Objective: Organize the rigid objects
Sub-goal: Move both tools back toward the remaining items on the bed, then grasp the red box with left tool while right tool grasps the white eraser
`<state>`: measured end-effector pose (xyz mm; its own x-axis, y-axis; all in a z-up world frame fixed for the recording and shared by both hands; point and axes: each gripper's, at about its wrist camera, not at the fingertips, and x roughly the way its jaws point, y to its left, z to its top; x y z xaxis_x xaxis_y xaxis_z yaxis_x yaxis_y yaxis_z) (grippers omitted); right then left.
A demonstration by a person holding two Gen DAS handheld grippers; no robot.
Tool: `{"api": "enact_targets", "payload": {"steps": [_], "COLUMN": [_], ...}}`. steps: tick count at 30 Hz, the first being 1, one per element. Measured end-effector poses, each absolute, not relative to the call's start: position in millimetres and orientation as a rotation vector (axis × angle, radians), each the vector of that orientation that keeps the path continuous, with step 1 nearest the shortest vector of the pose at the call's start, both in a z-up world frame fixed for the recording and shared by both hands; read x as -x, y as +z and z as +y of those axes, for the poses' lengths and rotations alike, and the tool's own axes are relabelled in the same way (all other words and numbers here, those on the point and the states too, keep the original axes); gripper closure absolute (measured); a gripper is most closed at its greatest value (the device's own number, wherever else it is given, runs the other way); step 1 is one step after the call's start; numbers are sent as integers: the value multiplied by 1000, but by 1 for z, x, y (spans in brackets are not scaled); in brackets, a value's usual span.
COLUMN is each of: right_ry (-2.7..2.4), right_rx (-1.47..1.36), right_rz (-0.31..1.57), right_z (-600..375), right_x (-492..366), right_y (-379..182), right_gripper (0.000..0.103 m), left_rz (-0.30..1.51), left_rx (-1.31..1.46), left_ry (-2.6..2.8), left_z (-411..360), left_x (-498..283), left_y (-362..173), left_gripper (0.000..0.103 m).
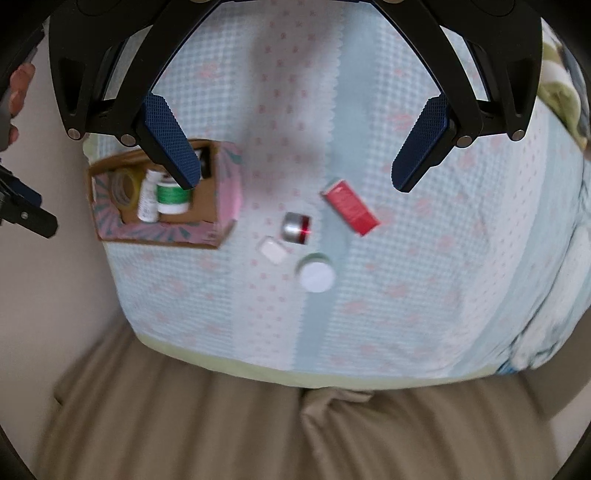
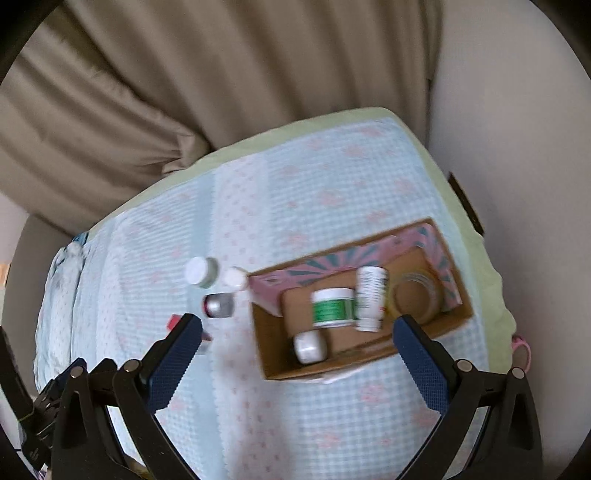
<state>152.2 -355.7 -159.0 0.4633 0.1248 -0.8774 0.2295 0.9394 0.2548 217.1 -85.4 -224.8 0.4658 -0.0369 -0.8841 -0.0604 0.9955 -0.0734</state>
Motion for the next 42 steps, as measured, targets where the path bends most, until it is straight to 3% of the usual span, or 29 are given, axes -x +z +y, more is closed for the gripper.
{"api": "enact_targets", "payload": {"steps": [12,28,42], "right_ry": [77,145,42], "right_rx": [-242,-145,-177], "right_rz": [1223,1434,1590], "right_z": [-247,-166,-169], "right_x": [-232,-360,-406], "right_y": [-187,-330,-437], "right_gripper": [0,0,6], "left_rz": [1198,1360,1455], "left_rx": [353,586,629], "left_ry": [149,306,340], "left_z": [2,40,22], "left_x": [-248,-326,-363], "left_y": [-290,-424,-504], "left_gripper": [0,1,12]}}
